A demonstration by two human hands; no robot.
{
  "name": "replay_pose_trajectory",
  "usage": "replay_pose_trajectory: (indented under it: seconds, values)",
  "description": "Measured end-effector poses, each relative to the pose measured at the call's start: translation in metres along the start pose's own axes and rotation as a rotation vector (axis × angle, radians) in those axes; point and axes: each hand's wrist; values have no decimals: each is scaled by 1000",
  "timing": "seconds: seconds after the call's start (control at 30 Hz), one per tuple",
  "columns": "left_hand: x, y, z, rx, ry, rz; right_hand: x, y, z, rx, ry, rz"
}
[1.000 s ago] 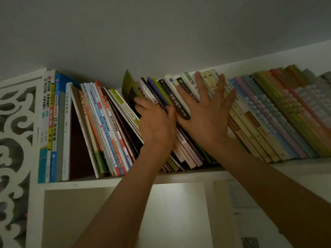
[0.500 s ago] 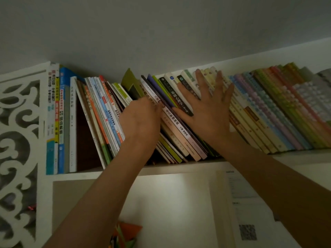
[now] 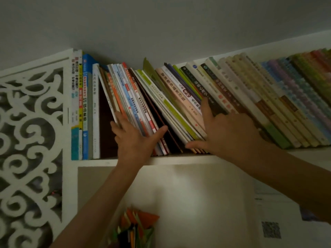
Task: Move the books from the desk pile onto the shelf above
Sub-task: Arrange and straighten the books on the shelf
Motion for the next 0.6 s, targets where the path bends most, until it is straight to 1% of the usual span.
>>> replay_pose_trajectory:
  seconds: [0.07, 0.17, 0.23, 0.3, 0.37, 0.5, 0.6]
  values:
    - [2, -2, 3, -2, -16, 19, 8, -4, 4, -24, -43, 1]
    - [11, -5, 2, -9, -80, 71, 15, -11, 5, -116, -100, -21]
    - [14, -6, 4, -1, -101, 99, 24, -12, 4, -87, -147, -23]
    - [10, -9, 10, 20, -77, 103, 30, -14, 4, -31, -204, 14]
    - [4, -10, 16, 38, -48, 108, 39, -11, 5, -42, -251, 0]
    - [14, 1, 29, 70, -88, 138, 74, -8, 13, -76, -274, 195]
    - [38, 26, 42, 55, -162, 190, 110, -15, 33, -32, -259, 354]
Point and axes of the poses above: each hand's wrist, its own z-axis towards the middle knuckle, its own y-axis out of the back of the hand, x = y × z, and after that the axes turned 6 degrees about -y, right-handed
